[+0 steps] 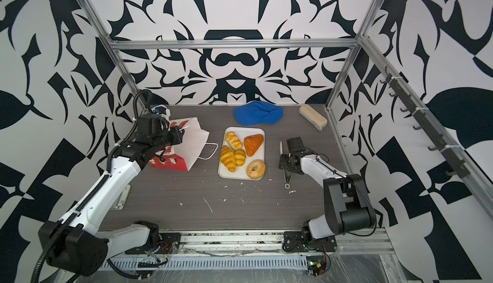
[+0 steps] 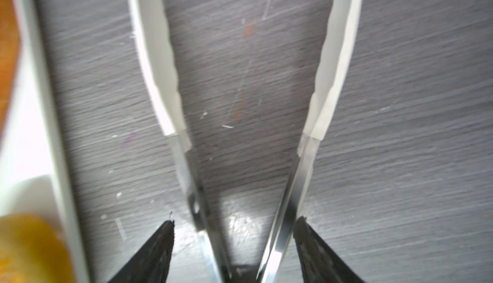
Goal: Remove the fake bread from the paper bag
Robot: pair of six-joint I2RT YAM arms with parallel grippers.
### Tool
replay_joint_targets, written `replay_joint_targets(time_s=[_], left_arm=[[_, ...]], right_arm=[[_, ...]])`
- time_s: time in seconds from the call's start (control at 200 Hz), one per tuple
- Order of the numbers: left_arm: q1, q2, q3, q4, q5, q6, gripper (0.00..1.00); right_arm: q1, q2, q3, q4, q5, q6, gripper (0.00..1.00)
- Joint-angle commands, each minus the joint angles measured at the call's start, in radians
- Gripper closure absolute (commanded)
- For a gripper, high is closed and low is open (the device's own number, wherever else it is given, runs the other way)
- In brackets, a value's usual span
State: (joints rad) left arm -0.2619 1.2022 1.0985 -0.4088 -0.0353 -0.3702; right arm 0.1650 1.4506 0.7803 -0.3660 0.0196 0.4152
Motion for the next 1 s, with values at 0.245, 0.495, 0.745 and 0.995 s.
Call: replay_joint_targets(time_s=[0.245,0.495,0.745,0.995], left_arm=[[0.004,0.023,0.05,0.082,0.088,-0.064,0.71],[0.004,0.045,0.072,0.097,0.1,-0.077,0.71],[0.005,0.053,0.077,0.111,0.104,-0.077,0.71],[0.005,0.039,0.069,0.109,0.099,-0.075,0.7]], right_arm=[[0.234,-0.196,0.162,-0.042,-0.003,-0.015,0.25],[0.354,-0.235,0.265,0.219,-0.337,0.164,0.25],[0.453,-0.092,0.389,0.283,-0.415,0.2,0.26],[0.535,0.049,0.472,0.35,-0.455,0.231,0.27]])
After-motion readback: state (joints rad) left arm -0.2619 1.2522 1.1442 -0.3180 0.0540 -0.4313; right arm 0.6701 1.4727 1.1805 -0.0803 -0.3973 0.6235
